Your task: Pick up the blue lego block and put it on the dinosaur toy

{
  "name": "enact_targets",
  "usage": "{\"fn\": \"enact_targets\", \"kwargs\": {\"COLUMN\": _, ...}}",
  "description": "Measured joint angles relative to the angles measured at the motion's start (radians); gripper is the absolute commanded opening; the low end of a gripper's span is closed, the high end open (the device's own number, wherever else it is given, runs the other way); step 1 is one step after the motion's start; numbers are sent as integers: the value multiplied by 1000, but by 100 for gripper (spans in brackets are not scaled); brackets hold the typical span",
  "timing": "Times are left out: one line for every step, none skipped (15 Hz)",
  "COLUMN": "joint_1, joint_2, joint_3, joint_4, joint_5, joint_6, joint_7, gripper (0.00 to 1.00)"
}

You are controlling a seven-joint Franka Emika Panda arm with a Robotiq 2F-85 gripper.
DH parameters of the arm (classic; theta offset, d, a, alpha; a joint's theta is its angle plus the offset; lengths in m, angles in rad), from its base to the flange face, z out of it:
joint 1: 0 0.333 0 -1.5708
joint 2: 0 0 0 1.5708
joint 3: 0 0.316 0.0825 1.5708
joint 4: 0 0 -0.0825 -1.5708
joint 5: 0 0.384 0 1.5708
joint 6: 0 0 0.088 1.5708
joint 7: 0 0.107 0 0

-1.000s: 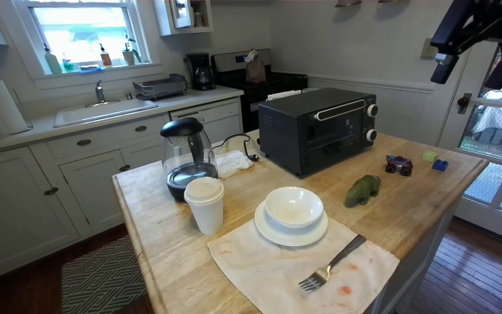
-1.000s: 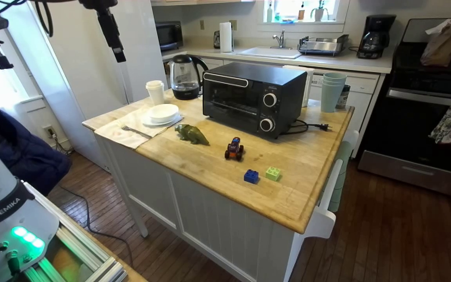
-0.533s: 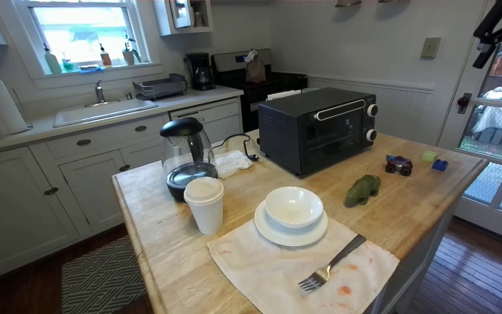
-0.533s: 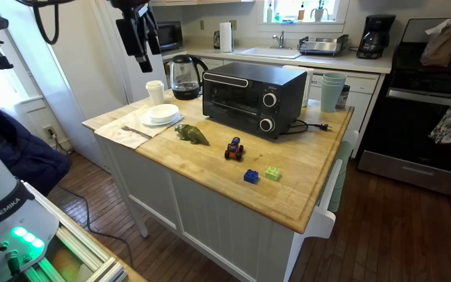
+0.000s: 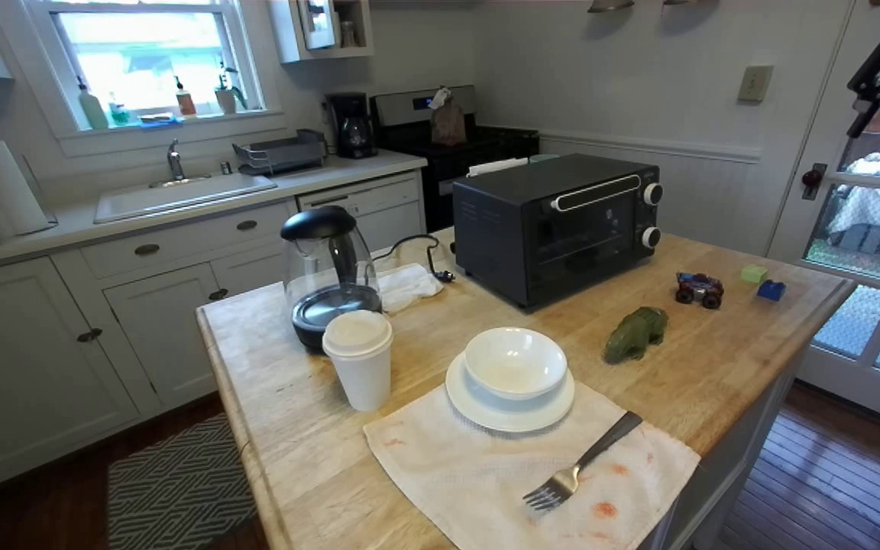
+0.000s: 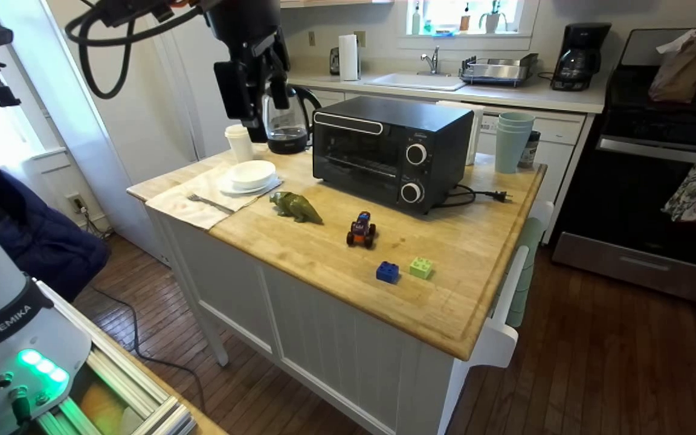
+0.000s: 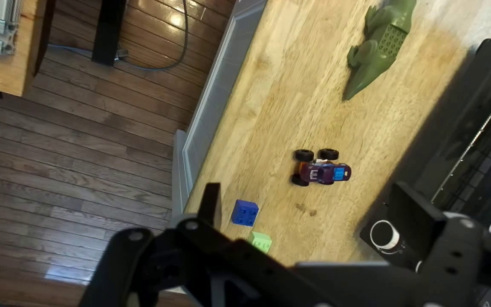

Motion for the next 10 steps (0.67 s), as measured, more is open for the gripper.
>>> {"fn": "enact_targets", "kwargs": {"joint_1": 0, "joint_2": 1, "joint_3": 0, "joint_4": 1, "joint_5": 0, "joint_6": 0, "joint_7": 0, "gripper": 100}}
{"fn": "enact_targets", "kwargs": {"joint_1": 0, "joint_2": 1, "joint_3": 0, "joint_4": 2, "joint_5": 0, "joint_6": 0, "joint_7": 0, "gripper": 100}}
{"fn": "enact_targets", "kwargs": {"joint_1": 0, "joint_2": 1, "joint_3": 0, "joint_4": 2, "joint_5": 0, "joint_6": 0, "joint_7": 0, "gripper": 100}}
{"fn": "enact_targets", "kwargs": {"joint_1": 1, "joint_2": 1, "joint_3": 0, "joint_4": 2, "joint_5": 0, "joint_6": 0, "joint_7": 0, "gripper": 100}}
{"fn": "enact_targets", "kwargs": {"joint_1": 0, "joint_2": 5, "joint_3": -3, "joint_4": 3, "joint_5": 0, "joint_6": 1, "joint_7": 6, "gripper": 100}}
{"fn": "enact_targets", "kwargs": {"joint_1": -2, "joint_2": 16, "joint_3": -10, "joint_4": 8, "joint_5": 0, "joint_6": 5, "joint_7": 19, "gripper": 100}}
{"fn": "enact_targets", "kwargs": {"joint_1": -7, "joint_2": 35, "joint_3": -22, "joint_4": 20, "joint_5": 0, "joint_6": 14, "joint_7": 30, "gripper": 100}}
{"fn": "enact_targets", "kwargs": {"joint_1": -13, "joint_2": 63, "joint_3": -39, "joint_4": 38, "joint_5": 0, "joint_6": 22, "joint_7": 35, "gripper": 100}}
{"fn": "enact_targets", "kwargs": {"joint_1": -18, "joint_2": 97, "joint_3": -60, "joint_4": 60, "joint_5": 1, "joint_6": 31, "joint_7": 38, "gripper": 100}}
{"fn": "enact_targets", "kwargs": {"joint_1": -22, "joint_2": 136, "joint_3": -81, "joint_4": 83, "joint_5": 3, "joint_6": 44, "joint_7": 40, "gripper": 100}}
